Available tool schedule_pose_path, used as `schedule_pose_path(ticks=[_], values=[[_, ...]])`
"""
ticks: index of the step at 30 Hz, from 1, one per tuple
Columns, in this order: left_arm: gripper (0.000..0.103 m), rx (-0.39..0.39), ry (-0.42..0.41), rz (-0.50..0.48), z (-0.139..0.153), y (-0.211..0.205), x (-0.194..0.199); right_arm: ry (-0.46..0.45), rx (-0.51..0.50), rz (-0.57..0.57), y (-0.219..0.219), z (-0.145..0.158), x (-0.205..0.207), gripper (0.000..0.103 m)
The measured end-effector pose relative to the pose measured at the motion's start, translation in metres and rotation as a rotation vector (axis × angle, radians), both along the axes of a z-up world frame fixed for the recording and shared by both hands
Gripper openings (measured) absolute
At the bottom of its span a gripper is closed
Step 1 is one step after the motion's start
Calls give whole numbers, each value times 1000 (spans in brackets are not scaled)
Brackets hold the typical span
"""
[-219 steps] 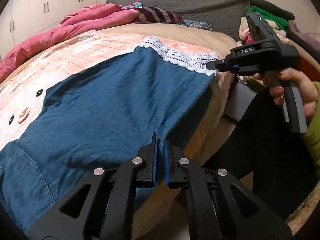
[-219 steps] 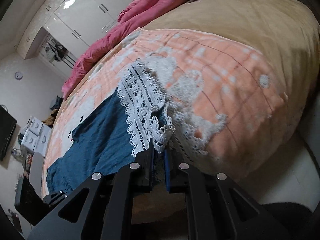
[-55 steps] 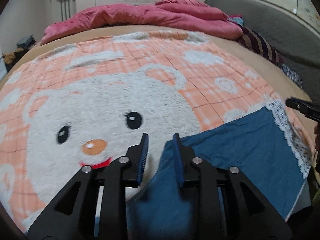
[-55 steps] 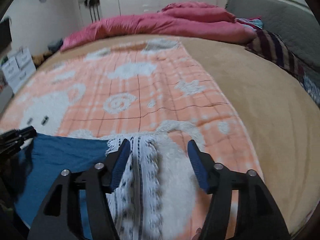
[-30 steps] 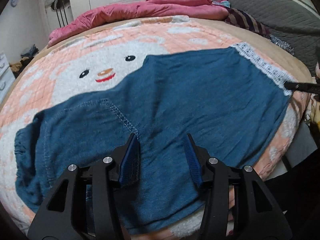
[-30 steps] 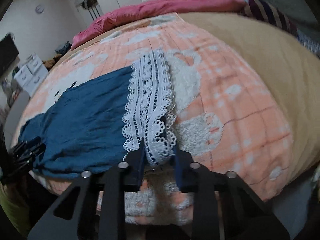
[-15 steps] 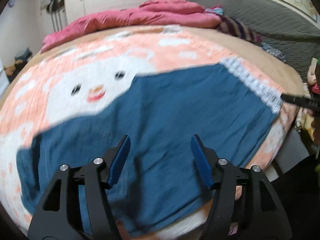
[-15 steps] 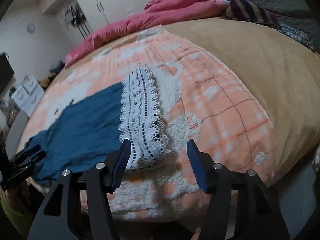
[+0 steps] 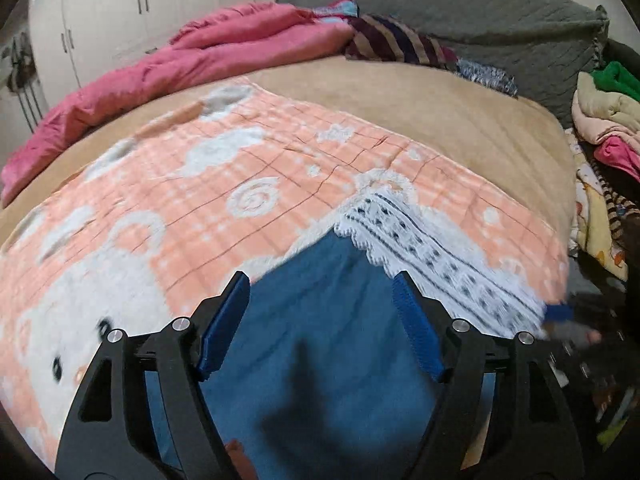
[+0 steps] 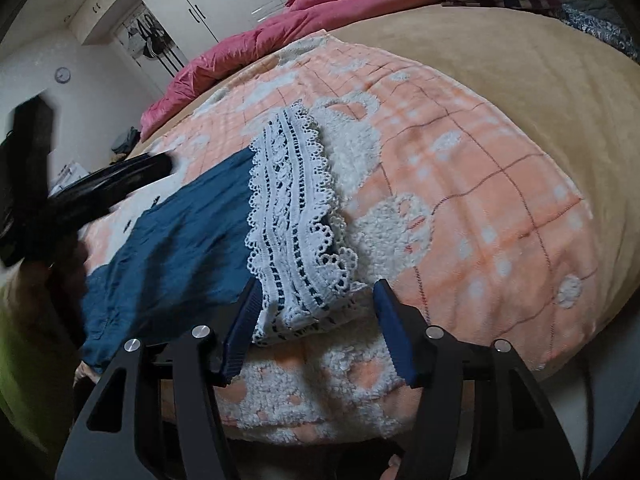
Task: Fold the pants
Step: 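Grasp the lace trim with the right tool while the left tool grasps the lace edge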
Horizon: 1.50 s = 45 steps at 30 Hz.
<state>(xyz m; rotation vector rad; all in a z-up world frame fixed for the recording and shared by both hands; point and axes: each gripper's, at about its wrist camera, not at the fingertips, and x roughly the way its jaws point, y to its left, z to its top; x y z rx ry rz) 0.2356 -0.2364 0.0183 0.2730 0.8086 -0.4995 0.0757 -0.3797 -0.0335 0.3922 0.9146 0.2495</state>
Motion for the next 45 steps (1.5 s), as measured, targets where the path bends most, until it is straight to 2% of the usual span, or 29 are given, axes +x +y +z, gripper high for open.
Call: schedule_pose_path(ticks=[1, 5, 10, 12, 15, 18, 20, 24, 26, 27, 28, 30, 31, 33, 38, 43, 45], values=[[66, 14, 12, -10, -4, -6, 9, -3, -4, 0, 1, 1, 0, 49], [55, 34, 91, -53, -22, -23, 44, -7, -1, 14, 3, 0, 1, 49], [51, -11, 181, -149, -44, -36, 72, 24, 7, 14, 3, -8, 11, 48], [32, -27, 218, -189, -52, -42, 79, 28, 33, 5, 0, -9, 13, 44], [28, -40, 249, -244, -56, -48, 82, 15, 53, 10, -2, -7, 12, 36], [28, -70, 285, -277, -59, -44, 85, -28, 70, 49, 3, -1, 8, 30], [30, -99, 306, -288, -59, -39, 90, -31, 58, 48, 5, -1, 10, 30], [32, -101, 321, -304, -64, -39, 94, -2, 29, 35, 7, -5, 13, 30], [32, -114, 332, -304, -67, -42, 96, 4, 66, 28, 4, -8, 14, 31], [29, -117, 337, -302, -68, -43, 96, 9, 91, 23, 1, -10, 15, 30], [28, -123, 338, -309, -67, -44, 95, 6, 106, 21, -1, -9, 15, 27], [18, -106, 315, -343, -65, -46, 90, -6, 119, 24, -3, -8, 12, 24], [17, -91, 284, -359, -63, -46, 87, -23, 120, 31, -1, -6, 11, 23], [14, -97, 273, -362, -60, -42, 86, -42, 122, 36, -1, -3, 11, 23], [12, -187, 240, -381, -36, -21, 80, -140, 142, 75, 7, 16, 3, 23], [9, -292, 192, -368, -3, 27, 68, -248, 120, 180, 42, 42, -3, 23], [9, -325, 180, -334, 8, 52, 64, -280, 109, 232, 62, 50, -4, 23]])
